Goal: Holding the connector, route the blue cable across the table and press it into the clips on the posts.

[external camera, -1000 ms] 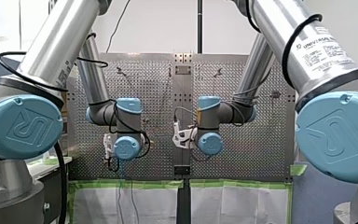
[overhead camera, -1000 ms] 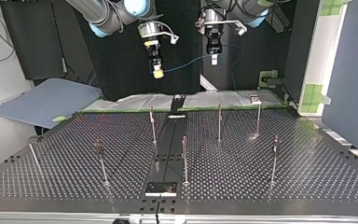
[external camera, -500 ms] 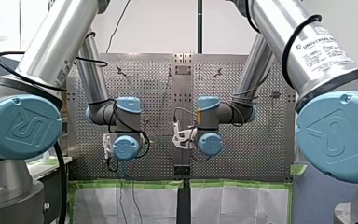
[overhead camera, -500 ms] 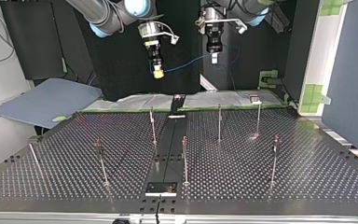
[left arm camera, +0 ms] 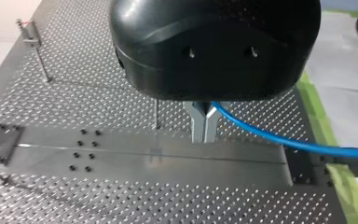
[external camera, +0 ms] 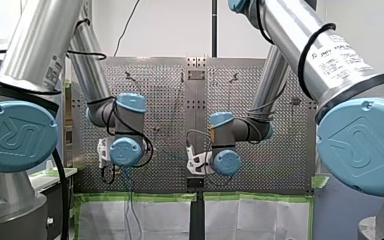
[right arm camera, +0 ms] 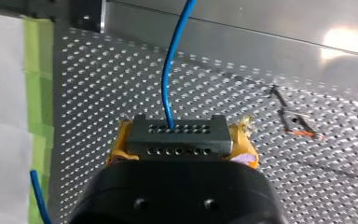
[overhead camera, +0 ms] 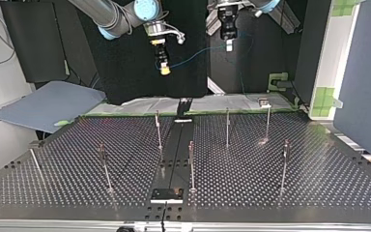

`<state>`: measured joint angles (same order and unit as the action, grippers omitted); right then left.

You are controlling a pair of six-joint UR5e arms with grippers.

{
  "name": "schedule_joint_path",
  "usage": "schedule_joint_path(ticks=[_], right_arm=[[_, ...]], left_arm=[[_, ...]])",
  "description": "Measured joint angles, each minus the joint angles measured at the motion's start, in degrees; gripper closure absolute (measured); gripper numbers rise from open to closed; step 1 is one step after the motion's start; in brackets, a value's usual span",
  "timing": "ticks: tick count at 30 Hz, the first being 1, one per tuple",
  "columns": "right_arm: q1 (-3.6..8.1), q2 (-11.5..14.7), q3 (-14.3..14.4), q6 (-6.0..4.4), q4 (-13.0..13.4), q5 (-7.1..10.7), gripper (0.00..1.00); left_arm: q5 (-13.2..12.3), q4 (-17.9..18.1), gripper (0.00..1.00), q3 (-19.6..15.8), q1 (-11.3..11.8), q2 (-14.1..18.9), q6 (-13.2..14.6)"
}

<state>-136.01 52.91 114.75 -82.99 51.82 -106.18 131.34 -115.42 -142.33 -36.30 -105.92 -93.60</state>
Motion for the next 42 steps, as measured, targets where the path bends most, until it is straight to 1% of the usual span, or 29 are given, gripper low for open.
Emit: schedule_joint_path(ticks=[4, 9, 12, 14, 16, 18, 22, 26, 30, 32, 33, 36, 38, 39, 42], right_arm=[[0.0, 0.0, 0.0, 0.0, -2.0, 0.0, 1.0], [-0.04, 0.0, 0.0, 0.04, -4.6, 0.03, 1.0], [-0.6, 0.7, -0.7, 0.11, -6.2, 0.7, 1.0], [-1.1, 1.3, -1.4, -0.2, -7.0, 1.37, 1.0], [-1.74, 2.2, -2.2, -0.74, -8.0, 2.23, 1.0], [-2.04, 3.2, -3.2, -1.52, -9.1, 3.23, 1.0], [-1.98, 5.0, -5.1, -3.21, -10.9, 5.07, 1.0], [-1.7, 6.9, -6.9, -5.04, -12.8, 6.92, 1.0], [-1.54, 9.1, -9.1, -7.25, -14.6, 9.14, 1.0], [-1.46, 10.0, -10.0, -8.15, -14.9, 10.05, 1.0], [-1.39, 10.7, -10.7, -8.82, -15.1, 10.7, 1.0], [-1.23, 12.2, -12.3, -10.39, -15.3, 12.27, 1.0], [-1.15, 13.1, -13.2, -11.27, -15.3, 13.16, 1.0], [-1.12, 13.8, -13.8, -11.89, -15.4, 13.79, 1.0], [-1.08, 15.3, -15.4, -13.23, -15.9, 15.34, 1.0]], left_arm=[[0.4, -0.1, 1.0, 0.0, 0.0, 0.5, 0.0], [0.4, 0.0, 1.0, 0.1, 0.1, 0.4, -0.1], [-0.5, -0.1, 1.0, 1.0, 0.8, -0.4, -0.4], [-1.2, -0.7, 1.0, 1.7, 1.2, -1.2, -0.6], [-1.9, -1.4, 1.0, 2.6, 1.3, -1.7, -0.7], [-2.2, -2.4, 1.0, 3.6, 1.5, -2.0, -0.7], [-1.9, -4.3, 1.0, 5.5, 1.9, -1.6, -0.9], [-0.6, -6.3, 1.0, 7.5, 2.5, 0.0, -0.7], [0.4, -8.3, 1.0, 9.6, 3.4, 2.0, 0.1], [0.8, -9.3, 1.0, 10.5, 3.8, 3.0, 0.3], [1.1, -9.8, 1.0, 11.0, 4.0, 3.5, 0.4], [2.2, -11.3, 1.0, 12.3, 4.6, 5.0, 0.5], [2.9, -12.4, 1.0, 12.8, 5.2, 6.1, 0.6], [3.0, -12.9, 1.0, 12.9, 5.5, 6.5, 0.7], [3.1, -14.3, 1.0, 13.0, 6.7, 8.0, 1.0]])
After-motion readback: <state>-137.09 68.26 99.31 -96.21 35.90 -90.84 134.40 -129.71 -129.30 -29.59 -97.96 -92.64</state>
